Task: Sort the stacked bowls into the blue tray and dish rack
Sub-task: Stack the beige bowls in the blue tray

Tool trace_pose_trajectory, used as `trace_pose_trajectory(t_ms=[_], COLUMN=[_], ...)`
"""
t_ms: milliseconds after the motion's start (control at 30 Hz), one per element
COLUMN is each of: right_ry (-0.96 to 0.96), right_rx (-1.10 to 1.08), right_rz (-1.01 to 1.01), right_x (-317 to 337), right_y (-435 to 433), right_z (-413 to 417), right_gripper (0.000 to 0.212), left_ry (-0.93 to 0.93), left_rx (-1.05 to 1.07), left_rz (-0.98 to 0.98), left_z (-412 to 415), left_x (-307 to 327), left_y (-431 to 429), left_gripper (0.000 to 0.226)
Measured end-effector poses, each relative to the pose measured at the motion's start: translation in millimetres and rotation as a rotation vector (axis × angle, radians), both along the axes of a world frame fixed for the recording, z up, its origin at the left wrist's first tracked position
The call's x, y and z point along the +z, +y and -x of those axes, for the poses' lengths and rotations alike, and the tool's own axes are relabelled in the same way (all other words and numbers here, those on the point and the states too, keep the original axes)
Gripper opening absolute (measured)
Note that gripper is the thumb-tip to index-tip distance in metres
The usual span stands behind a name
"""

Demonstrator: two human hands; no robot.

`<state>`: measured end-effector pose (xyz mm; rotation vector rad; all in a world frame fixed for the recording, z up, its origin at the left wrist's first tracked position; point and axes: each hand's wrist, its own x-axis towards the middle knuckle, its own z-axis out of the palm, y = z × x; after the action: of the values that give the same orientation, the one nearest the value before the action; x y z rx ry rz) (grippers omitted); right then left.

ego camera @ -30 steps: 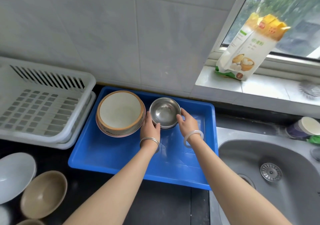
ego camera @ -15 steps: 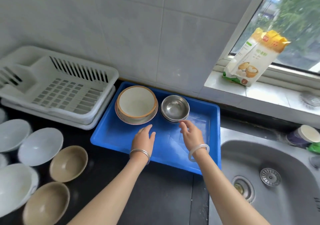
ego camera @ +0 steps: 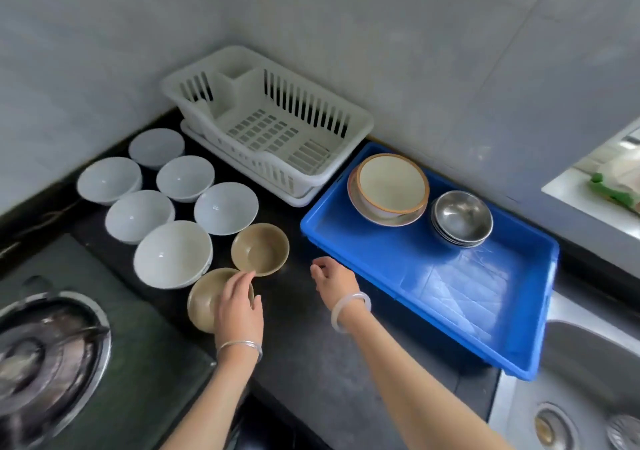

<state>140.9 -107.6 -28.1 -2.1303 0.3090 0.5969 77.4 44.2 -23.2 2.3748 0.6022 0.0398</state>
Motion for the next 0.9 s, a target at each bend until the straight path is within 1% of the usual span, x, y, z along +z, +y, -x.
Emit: trace_pose_trajectory(t_ms=[67,133,233,333,400,467,533,667,767,833,900], right_ry=[0.052,0.087,0.126,0.156,0.177,0.179,0.156,0.065,-0.030,-0.069,-0.083], right_rx=[0.028,0.050,0.056,0.025,-0.038,-0.098,-0.120,-0.178,-0.129,-0.061,-0.012], right_rz=[0.031,0.064,0.101,0.062,-0.013,-0.055,-0.047,-0.086,-0.078,-0.036,0.013], right_x=[-1.3,-2.2,-4.4,-9.7,-12.6,-13.7,-11.8,-1.2,12.6,19.3,21.2], right_y=[21.2,37.8,55.9,67.7,70.6,69.8,64.5,45.9,34.8,30.8,27.8], right_z=[-11.8,-23.1,-34.7,-41.1,-43.3,-43.3,-39.6,-27.3,-14.7,-4.2,6.2], right_gripper=[0.038,0.045,0.048,0.039,0.032,0.030,0.030,0.026,0.016,0.010,0.010], left_ry=[-0.001,0.006,0.000,-0.026,0.016,0.090,0.120,0.109,0.103,0.118,0.140], left_rx=[0.060,0.129,0.263,0.376,0.444,0.486,0.482,0.455,0.341,0.268,0.301], left_rz=[-0.066,-0.079,0.035,0.203,0.266,0.299,0.321,0.382,0.452,0.516,0.646], left_z=[9.8,17.8,25.0,27.1,26.0,25.9,26.9,25.7,22.0,18.0,13.3], left_x=[-7.4,-13.5,-20.0,-24.1,-26.0,-28.1,-30.2,-33.3,-36.3,-39.3,-40.7], left_y=[15.7,26.9,39.1,47.2,51.3,54.4,57.1,59.5,54.2,48.3,41.9], left_gripper=[0.046,0.052,0.061,0.071,0.072,0.068,0.062,0.057,0.053,0.048,0.040])
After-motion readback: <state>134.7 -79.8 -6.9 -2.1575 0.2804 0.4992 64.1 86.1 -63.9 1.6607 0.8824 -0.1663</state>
